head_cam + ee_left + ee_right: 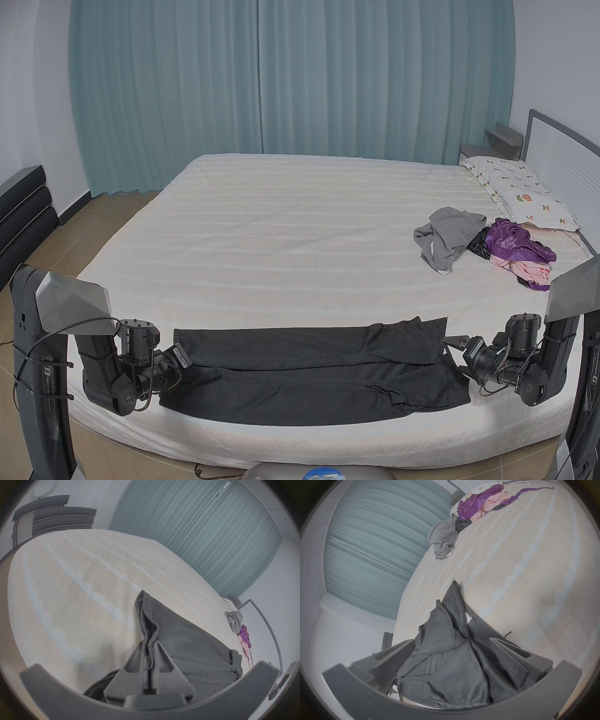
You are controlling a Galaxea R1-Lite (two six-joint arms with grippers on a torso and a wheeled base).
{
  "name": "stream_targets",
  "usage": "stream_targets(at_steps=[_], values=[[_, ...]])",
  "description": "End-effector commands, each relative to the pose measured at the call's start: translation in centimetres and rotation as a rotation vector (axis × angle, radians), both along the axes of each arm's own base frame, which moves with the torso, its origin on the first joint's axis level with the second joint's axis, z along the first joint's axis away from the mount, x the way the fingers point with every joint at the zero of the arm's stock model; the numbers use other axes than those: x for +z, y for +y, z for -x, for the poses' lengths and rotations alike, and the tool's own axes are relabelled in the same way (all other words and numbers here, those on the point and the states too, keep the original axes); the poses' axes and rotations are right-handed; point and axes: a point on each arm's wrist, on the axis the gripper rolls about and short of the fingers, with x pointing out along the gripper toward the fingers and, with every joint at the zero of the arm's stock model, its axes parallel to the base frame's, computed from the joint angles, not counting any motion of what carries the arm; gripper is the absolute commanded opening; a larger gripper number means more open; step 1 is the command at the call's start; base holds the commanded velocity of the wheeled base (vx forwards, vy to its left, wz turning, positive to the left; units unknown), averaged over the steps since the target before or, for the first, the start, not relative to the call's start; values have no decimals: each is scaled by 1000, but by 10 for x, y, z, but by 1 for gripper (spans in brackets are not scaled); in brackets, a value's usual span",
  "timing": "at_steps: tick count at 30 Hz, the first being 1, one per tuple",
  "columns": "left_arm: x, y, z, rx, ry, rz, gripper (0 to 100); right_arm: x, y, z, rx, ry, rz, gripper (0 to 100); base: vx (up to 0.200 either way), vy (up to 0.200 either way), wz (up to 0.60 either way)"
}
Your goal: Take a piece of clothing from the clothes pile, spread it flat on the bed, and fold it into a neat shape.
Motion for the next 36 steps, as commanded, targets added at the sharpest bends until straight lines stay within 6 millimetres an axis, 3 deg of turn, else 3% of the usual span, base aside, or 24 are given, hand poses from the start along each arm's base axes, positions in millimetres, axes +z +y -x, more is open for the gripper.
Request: stream_targets(at_steps=[1, 14, 22, 25, 36], values=[[7, -2, 0, -5, -21, 2, 0, 0, 0, 0, -1, 0, 0, 100, 0, -200, 0], [47, -22, 5, -11, -124, 37, 0, 0, 0, 0, -1, 0, 0, 100, 0, -200, 0], [76, -47, 5, -65, -165, 37, 0, 0, 0, 0, 0, 0, 1, 100, 0, -200, 0], [97, -61, 5, -100, -152, 34, 0, 0, 0, 0, 0, 1, 1, 100, 0, -200, 0], [103, -96, 4, -170, -116, 13, 0, -1, 0, 0, 1, 2, 3, 100, 0, -200, 0]])
